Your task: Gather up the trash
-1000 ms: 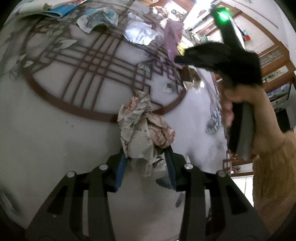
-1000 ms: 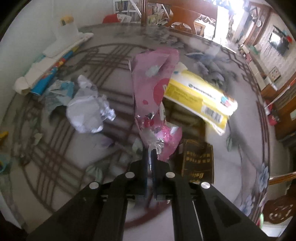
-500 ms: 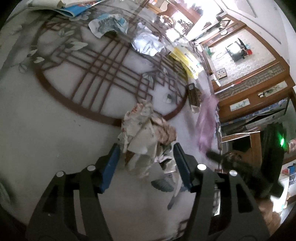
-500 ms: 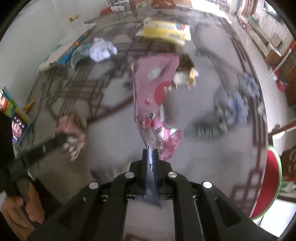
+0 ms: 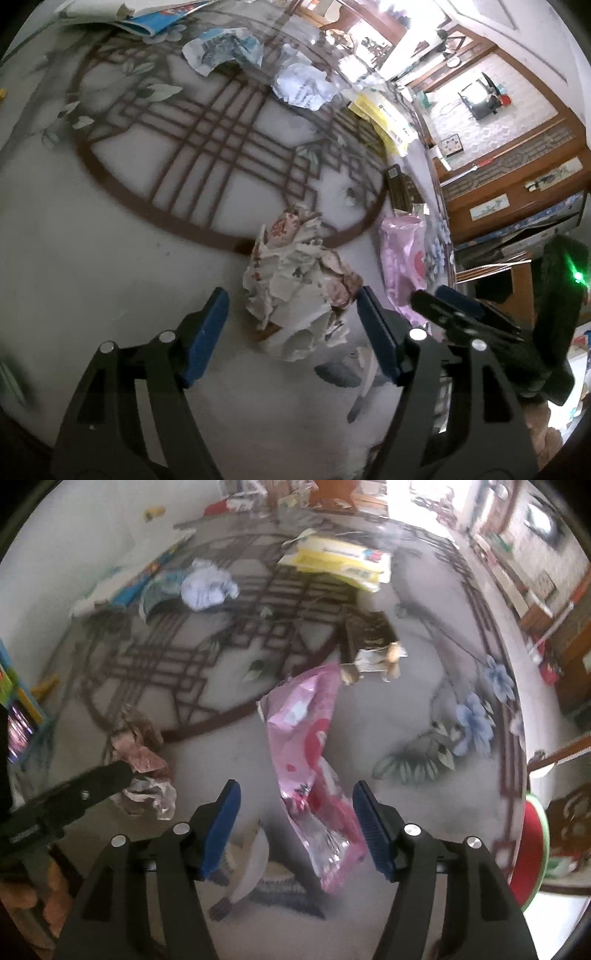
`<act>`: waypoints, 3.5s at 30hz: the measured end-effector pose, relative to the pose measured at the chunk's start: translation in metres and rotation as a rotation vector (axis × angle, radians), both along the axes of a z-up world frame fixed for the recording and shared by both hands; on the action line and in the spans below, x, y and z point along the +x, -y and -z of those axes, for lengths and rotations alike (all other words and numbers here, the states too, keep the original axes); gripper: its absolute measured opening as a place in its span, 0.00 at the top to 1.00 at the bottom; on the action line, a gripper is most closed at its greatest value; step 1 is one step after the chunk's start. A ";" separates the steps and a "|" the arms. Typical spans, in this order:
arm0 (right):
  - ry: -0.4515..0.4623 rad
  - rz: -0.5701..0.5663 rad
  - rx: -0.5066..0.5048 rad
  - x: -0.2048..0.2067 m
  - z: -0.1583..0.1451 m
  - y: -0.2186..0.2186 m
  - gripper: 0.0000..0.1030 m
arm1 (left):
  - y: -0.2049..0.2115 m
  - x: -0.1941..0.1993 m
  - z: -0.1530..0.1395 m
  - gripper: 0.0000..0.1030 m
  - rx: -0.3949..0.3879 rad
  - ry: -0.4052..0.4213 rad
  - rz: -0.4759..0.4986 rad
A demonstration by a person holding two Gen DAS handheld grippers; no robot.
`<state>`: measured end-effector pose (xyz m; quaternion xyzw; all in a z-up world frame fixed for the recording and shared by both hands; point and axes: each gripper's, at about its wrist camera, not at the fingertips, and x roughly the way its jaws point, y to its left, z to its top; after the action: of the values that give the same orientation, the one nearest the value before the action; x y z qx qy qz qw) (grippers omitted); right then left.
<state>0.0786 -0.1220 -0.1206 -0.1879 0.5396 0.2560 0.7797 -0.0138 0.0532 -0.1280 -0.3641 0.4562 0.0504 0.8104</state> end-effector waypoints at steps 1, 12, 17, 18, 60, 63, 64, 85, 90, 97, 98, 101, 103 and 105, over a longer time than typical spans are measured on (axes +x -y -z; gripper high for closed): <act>0.016 -0.003 -0.015 0.000 0.004 -0.003 0.40 | 0.001 0.001 0.000 0.36 0.010 0.003 0.006; 0.081 0.102 0.146 -0.013 -0.012 0.037 0.76 | 0.028 0.008 -0.018 0.66 0.102 0.089 0.140; 0.133 0.131 0.219 -0.038 -0.037 0.069 0.77 | 0.031 0.008 -0.025 0.66 0.135 0.123 0.140; 0.135 0.140 0.231 -0.041 -0.041 0.075 0.77 | 0.031 0.008 -0.025 0.66 0.131 0.121 0.138; 0.140 0.407 0.538 -0.084 -0.068 0.229 0.76 | 0.150 0.012 -0.068 0.65 0.232 0.197 0.344; 0.127 0.413 0.555 -0.083 -0.069 0.233 0.76 | 0.158 0.013 -0.072 0.64 0.222 0.207 0.359; 0.122 0.415 0.559 -0.083 -0.070 0.234 0.76 | 0.161 0.013 -0.074 0.64 0.223 0.208 0.363; 0.152 0.478 0.546 -0.078 -0.081 0.282 0.76 | 0.218 0.032 -0.073 0.64 0.208 0.202 0.469; 0.160 0.516 0.542 -0.075 -0.079 0.300 0.76 | 0.229 0.038 -0.072 0.64 0.208 0.202 0.491; 0.155 0.570 0.526 -0.072 -0.070 0.324 0.76 | 0.251 0.047 -0.069 0.64 0.209 0.198 0.538; 0.154 0.577 0.524 -0.072 -0.069 0.327 0.76 | 0.254 0.049 -0.069 0.64 0.211 0.197 0.545; 0.152 0.594 0.520 -0.072 -0.065 0.335 0.76 | 0.263 0.054 -0.069 0.64 0.214 0.200 0.564; 0.153 0.608 0.519 -0.074 -0.063 0.341 0.76 | 0.270 0.058 -0.070 0.64 0.216 0.206 0.577; 0.155 0.626 0.521 -0.075 -0.061 0.348 0.76 | 0.276 0.061 -0.072 0.64 0.216 0.212 0.590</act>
<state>0.0040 -0.4703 -0.0595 0.1704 0.4277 0.1199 0.8796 0.0474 -0.2227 -0.0565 -0.1316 0.4473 -0.1764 0.8669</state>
